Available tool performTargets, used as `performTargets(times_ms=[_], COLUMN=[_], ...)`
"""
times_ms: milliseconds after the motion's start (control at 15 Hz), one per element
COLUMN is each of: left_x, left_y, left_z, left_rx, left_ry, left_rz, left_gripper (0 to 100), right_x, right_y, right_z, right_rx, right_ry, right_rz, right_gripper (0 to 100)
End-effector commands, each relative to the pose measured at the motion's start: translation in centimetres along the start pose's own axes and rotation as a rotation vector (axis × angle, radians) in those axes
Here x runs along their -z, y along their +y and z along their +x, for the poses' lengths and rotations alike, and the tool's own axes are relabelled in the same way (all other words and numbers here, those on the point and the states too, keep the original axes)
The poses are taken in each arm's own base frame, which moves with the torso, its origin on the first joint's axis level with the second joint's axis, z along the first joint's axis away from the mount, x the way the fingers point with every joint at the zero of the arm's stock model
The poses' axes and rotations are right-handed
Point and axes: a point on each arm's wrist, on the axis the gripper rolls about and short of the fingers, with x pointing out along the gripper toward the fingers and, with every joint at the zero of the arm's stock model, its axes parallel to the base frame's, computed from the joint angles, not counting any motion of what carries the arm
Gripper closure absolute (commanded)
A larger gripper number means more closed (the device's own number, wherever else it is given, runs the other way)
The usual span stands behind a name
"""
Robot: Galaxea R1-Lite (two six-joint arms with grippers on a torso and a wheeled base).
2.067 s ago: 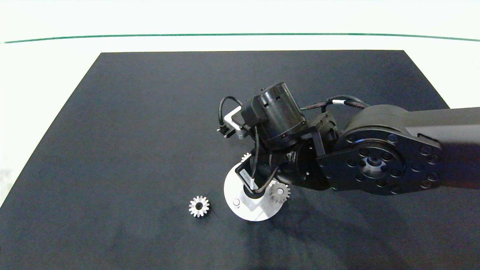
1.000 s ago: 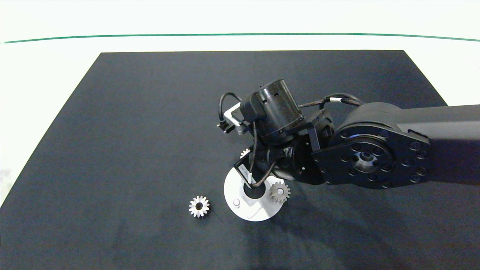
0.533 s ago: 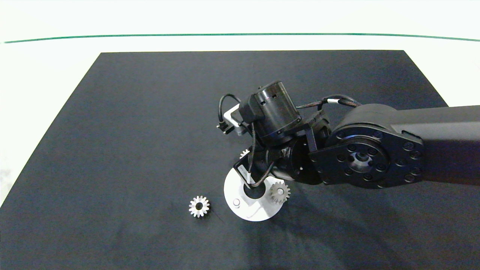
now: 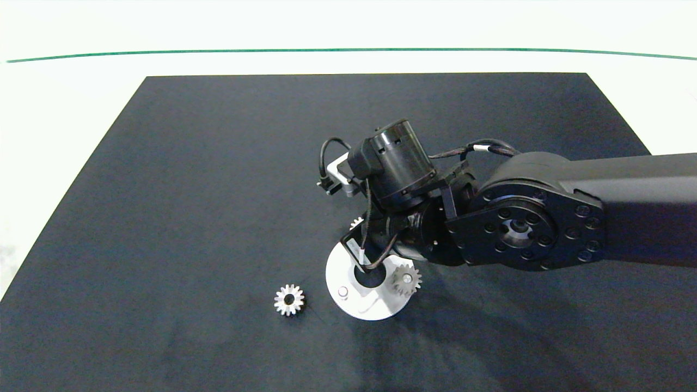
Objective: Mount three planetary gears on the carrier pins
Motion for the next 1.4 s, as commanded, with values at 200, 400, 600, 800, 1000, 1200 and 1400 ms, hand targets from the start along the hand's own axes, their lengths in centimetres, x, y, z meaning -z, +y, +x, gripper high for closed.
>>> performTargets(times_ms=[200,400,600,800,1000,1200,1400], left_x=[0.0,0.3,1.6,2.0,1.4,1.0,1.8], left_y=[0.0,0.0,0.0,-0.3,-0.5,-0.7,-1.1], left_z=[0.0,0.3,1.3,3.4,5.1,6.1,7.6], left_rx=[0.001,0.003,0.074,0.119,0.135,0.141,0.170], left_ry=[0.005,0.020,0.077,0.169,0.199,0.211,0.267], left_rz=[0.001,0.002,0.022,0.064,0.152,0.207,0.298], left_gripper=[0,0,0,0,0,0,0], right_x=[0.0,-0.5,4.4,14.7,23.8,28.6,30.8], right_y=[0.0,-2.2,-7.0,-9.7,-9.9,-8.9,-7.6], right_z=[0.0,-4.6,-16.4,-23.4,-27.2,-30.3,-32.4], right_rx=[0.002,0.072,0.214,0.314,0.453,0.652,0.770], right_ry=[0.003,-0.066,-0.163,-0.187,-0.224,-0.302,-0.382], right_rz=[-0.004,0.072,0.163,0.223,0.299,0.355,0.424], right_gripper=[0,0,0,0,0,0,0])
